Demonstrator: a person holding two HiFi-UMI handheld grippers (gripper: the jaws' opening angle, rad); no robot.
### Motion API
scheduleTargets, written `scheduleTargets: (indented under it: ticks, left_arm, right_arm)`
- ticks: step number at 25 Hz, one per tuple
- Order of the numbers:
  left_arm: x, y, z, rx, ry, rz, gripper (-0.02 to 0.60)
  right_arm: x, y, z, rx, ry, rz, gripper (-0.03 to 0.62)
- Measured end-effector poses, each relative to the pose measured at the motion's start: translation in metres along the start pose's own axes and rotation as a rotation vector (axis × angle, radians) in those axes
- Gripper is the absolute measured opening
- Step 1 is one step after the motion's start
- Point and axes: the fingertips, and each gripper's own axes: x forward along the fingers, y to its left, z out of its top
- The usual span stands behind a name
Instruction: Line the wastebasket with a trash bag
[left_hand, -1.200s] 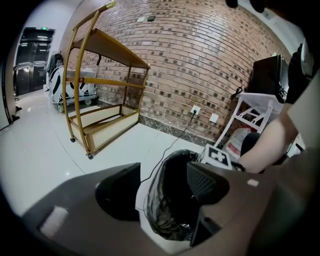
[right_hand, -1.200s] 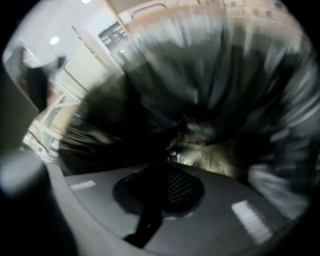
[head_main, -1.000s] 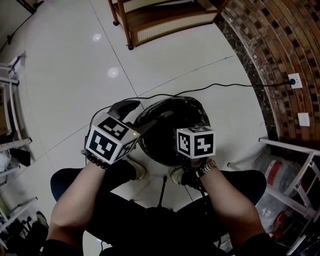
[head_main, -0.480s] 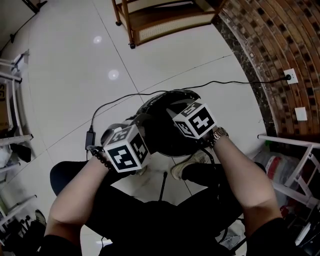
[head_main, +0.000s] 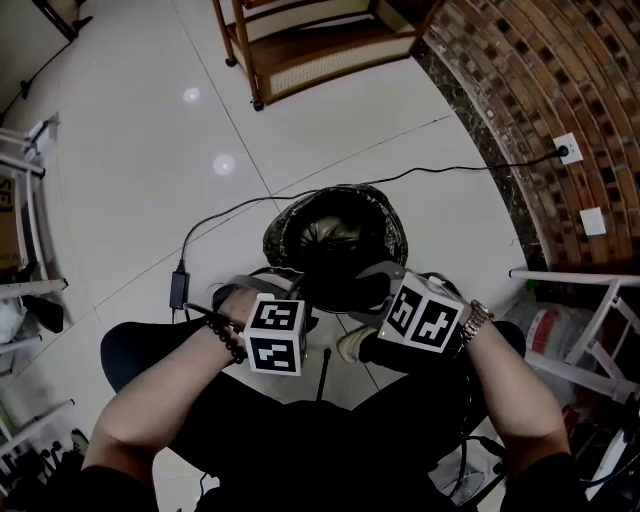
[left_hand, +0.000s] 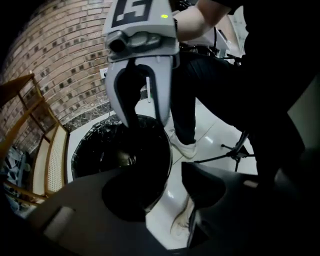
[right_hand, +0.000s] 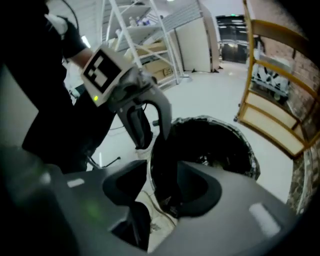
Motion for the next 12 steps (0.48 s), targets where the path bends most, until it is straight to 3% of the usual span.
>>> scheduleTargets:
  ticks: [3, 6, 9, 10, 12]
  left_arm:
    - [0.006, -0.001, -0.006, 0.034, 0.047, 0.025, 0.212]
    - [0.012, -0.003, -0.011, 0.056, 0.087, 0.034, 0.193]
    - [0.015, -0.003, -0.014, 0.091, 0.119, 0.055, 0.129]
    - [0.015, -0.003, -0.015, 0.106, 0.127, 0.065, 0.087]
    - [0.014, -0.003, -0.016, 0.128, 0.138, 0.082, 0.011]
  right_arm:
    - [0.018, 0.019, -0.021, -0.106, 0.101, 0.005, 0.189]
    - [0.029, 0.020, -0.036, -0.135, 0.156, -0.013, 0.189]
    - [0.037, 0.019, -0.046, -0.163, 0.200, -0.038, 0.187]
    - [0.037, 0.019, -0.048, -0.174, 0.206, -0.050, 0.169]
    - [0.036, 0.018, -0.047, -0.187, 0.195, -0.084, 0.064]
